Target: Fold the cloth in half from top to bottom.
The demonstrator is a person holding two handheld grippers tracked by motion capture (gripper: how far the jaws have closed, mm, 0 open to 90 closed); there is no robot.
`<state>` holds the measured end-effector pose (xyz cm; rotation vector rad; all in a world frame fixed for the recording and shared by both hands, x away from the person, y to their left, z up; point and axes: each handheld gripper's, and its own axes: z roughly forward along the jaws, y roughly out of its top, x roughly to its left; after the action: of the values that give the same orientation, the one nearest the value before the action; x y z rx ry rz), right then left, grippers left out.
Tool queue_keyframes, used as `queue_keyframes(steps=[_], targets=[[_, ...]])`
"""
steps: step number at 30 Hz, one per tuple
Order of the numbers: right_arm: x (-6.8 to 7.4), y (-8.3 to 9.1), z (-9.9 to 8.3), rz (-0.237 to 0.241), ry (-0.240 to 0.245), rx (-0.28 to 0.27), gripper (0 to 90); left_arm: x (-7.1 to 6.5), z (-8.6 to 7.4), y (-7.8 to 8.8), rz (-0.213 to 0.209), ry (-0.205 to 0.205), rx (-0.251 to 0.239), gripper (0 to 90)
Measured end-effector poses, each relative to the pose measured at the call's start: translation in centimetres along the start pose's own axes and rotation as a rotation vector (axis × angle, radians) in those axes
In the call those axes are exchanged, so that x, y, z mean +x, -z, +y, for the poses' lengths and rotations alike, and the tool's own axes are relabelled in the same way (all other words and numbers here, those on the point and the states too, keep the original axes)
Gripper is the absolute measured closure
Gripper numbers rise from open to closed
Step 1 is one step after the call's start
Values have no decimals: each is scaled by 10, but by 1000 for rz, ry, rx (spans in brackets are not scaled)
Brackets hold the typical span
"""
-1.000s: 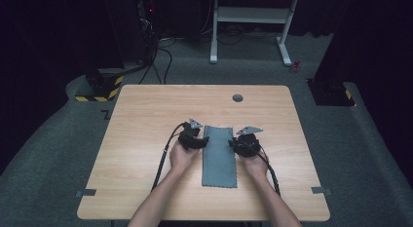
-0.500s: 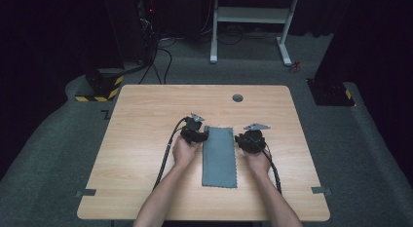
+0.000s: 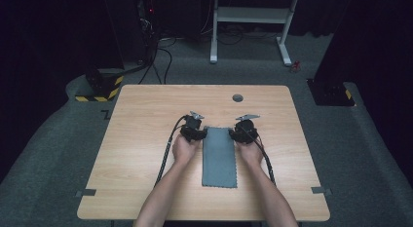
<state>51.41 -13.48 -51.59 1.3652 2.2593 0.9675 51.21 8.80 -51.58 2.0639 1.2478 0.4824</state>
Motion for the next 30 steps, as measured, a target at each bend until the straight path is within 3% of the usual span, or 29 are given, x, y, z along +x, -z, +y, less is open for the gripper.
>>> queue_keyframes(steps=[6, 10, 14, 19, 23, 30], targets=[[1, -5, 2, -12, 15, -18, 746, -1, 3, -2, -22, -19, 8, 710], [1, -6, 5, 19, 13, -1, 859, -1, 4, -3, -52, -3, 3, 791], [1, -7, 9, 32, 29, 20, 883, 2, 4, -4, -88, 25, 4, 873], [2, -5, 9, 25, 46, 22, 892, 6, 4, -3, -115, 36, 3, 890], [1, 3, 10, 33, 53, -4, 894, 8, 8, 7, -142, 31, -36, 891], [5, 16, 19, 39, 74, -50, 895, 12, 15, 19, -145, 21, -64, 892]])
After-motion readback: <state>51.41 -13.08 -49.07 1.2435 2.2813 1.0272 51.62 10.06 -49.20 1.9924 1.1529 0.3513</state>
